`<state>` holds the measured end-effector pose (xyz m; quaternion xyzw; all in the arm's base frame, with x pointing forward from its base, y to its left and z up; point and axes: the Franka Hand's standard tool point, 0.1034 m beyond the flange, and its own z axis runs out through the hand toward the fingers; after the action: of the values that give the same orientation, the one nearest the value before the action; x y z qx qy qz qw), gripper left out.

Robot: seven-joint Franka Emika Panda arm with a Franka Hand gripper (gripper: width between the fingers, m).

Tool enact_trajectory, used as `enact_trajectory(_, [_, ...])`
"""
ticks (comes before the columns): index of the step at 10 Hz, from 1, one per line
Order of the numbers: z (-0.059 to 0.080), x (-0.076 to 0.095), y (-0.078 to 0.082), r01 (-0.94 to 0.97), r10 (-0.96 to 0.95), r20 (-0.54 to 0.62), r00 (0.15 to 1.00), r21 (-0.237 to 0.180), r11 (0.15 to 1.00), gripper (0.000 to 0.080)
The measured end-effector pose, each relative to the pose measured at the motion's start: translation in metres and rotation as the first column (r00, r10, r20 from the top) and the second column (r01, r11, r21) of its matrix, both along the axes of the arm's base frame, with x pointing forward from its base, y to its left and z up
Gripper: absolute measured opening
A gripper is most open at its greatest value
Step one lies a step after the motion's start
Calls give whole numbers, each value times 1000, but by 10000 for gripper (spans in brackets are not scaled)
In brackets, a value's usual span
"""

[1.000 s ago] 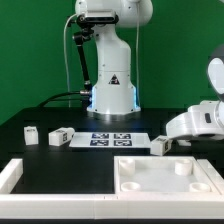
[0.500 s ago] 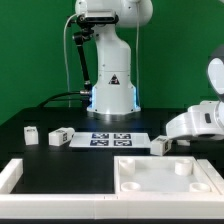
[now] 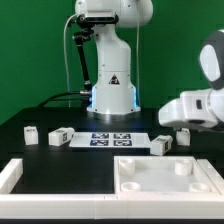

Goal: Assemble square table

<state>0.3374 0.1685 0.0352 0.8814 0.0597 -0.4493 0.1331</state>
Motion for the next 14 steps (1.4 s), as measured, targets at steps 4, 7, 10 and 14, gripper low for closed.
enact_trajectory(4, [0,-3,-2,26,-26,2,1000,-11,1000,645])
enact_trajectory(7, [-20,-12,7,206,-203,52,978,-67,976,649])
enact_trajectory(10, [-29,-9,10,324,-321,78,944,-37,945,649])
enact_trajectory(14, [-31,-10,10,325,-322,76,944,-39,945,488])
